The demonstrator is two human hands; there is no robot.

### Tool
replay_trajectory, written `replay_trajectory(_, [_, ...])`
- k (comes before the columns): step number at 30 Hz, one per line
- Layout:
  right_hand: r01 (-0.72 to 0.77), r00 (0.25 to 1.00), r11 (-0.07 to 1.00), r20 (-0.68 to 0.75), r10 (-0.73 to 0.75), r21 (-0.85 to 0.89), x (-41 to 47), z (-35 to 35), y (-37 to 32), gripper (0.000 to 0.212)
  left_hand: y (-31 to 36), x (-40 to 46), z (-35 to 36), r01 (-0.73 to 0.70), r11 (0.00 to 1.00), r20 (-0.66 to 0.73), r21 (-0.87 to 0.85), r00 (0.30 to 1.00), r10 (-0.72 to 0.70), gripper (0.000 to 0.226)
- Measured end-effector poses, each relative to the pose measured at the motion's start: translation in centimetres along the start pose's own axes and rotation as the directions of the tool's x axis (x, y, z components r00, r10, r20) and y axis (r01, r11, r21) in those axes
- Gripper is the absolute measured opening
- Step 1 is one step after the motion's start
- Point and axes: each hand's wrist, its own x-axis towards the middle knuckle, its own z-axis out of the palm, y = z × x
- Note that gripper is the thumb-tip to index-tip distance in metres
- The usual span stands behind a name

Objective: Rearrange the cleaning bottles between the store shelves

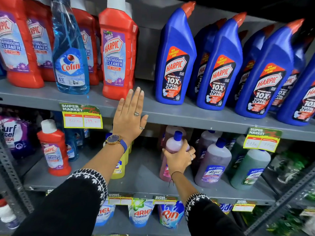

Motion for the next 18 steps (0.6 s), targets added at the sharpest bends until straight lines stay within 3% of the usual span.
replay_trajectory(18, [0.069,0.991,0.995,0.117,-0.060,-0.074,0.35,-0.50,0.95,0.101,0.38,0.26,-0.99,0.048,0.999,0.070,-0.019,0.996,-0.046,0.064])
